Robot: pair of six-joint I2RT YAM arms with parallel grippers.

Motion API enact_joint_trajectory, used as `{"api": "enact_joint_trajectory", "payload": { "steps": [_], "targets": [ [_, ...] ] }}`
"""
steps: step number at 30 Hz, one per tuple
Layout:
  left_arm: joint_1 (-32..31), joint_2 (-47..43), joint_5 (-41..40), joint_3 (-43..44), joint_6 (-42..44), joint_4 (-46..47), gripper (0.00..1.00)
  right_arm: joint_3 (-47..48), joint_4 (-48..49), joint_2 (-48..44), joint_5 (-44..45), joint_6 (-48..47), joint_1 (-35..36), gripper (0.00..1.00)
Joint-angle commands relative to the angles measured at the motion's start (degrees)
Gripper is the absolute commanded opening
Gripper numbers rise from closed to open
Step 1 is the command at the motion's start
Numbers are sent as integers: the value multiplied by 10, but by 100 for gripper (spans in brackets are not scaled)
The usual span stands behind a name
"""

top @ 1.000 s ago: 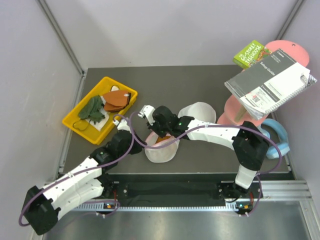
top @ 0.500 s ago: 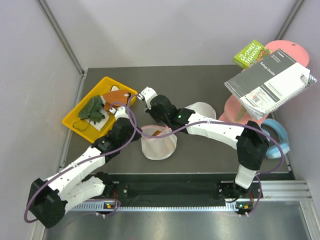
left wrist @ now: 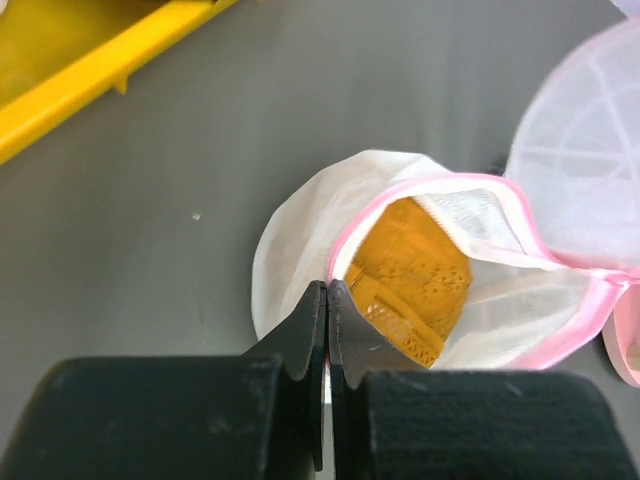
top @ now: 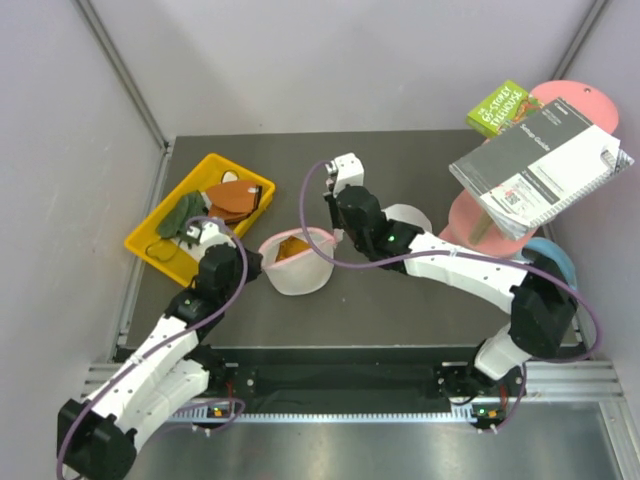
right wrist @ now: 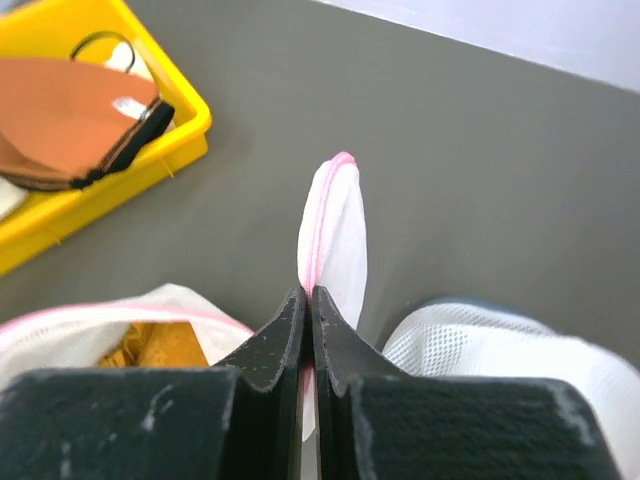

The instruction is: Unzip the laundry bag and remove the bra

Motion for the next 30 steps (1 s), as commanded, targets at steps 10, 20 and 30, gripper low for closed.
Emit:
{"api": "enact_joint_trajectory", "payload": {
  "steps": [10,20,30],
  "targets": [
    [2,-51,85,-103,-41,31,0,-177,64,-123,84,159,17,0],
    [3,-67,130,-111,-4,35,0,-231,-52,-189,134,254,57,16],
    [2,-75,161,-119,14,32,0,-213,-178,-239,165,273,102,68]
  ]
}}
